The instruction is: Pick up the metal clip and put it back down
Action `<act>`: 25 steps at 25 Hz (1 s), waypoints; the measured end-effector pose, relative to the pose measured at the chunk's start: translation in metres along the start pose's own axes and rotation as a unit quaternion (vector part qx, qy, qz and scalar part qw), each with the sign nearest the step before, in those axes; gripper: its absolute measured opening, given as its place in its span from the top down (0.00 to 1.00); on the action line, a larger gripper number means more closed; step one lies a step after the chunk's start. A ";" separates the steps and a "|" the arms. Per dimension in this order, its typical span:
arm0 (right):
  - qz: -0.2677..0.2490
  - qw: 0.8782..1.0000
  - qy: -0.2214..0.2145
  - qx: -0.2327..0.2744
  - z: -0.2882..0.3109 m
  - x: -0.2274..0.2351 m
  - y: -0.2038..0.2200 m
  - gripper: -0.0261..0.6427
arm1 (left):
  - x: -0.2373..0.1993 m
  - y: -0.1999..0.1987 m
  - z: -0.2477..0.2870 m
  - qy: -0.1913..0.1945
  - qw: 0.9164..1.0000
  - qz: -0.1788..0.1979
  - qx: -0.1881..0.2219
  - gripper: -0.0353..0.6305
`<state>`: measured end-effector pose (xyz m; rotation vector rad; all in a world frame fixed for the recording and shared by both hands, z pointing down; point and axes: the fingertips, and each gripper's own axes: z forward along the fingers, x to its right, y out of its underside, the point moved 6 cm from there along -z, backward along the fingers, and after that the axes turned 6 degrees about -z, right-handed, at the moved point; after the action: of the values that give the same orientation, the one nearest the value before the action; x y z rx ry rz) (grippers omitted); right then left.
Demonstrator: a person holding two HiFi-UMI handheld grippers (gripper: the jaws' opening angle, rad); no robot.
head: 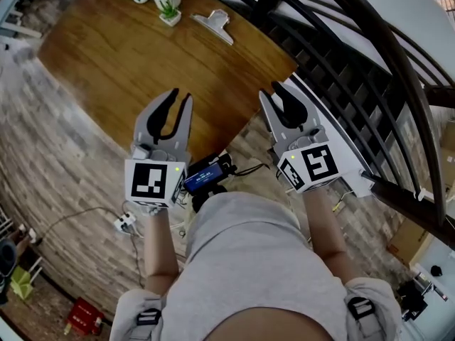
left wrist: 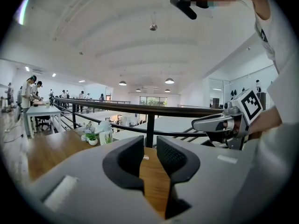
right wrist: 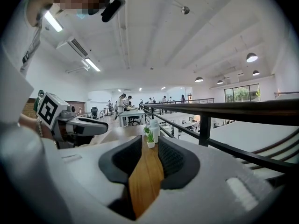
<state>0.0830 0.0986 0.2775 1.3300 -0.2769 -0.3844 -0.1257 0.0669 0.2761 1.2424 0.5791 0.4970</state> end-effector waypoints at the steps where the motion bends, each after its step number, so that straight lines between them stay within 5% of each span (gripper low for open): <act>1: 0.000 1.000 0.001 -0.003 0.003 0.000 0.000 0.81 | -0.003 0.002 0.001 0.001 1.000 -0.002 -0.004 0.82; 25: -0.005 0.998 -0.056 -0.037 0.063 0.018 0.010 0.81 | -0.027 0.011 0.034 -0.028 0.999 -0.035 -0.031 0.82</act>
<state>0.0747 0.0373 0.3012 1.2406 -0.3460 -0.4742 -0.1246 0.0272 0.2978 1.1699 0.5532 0.4175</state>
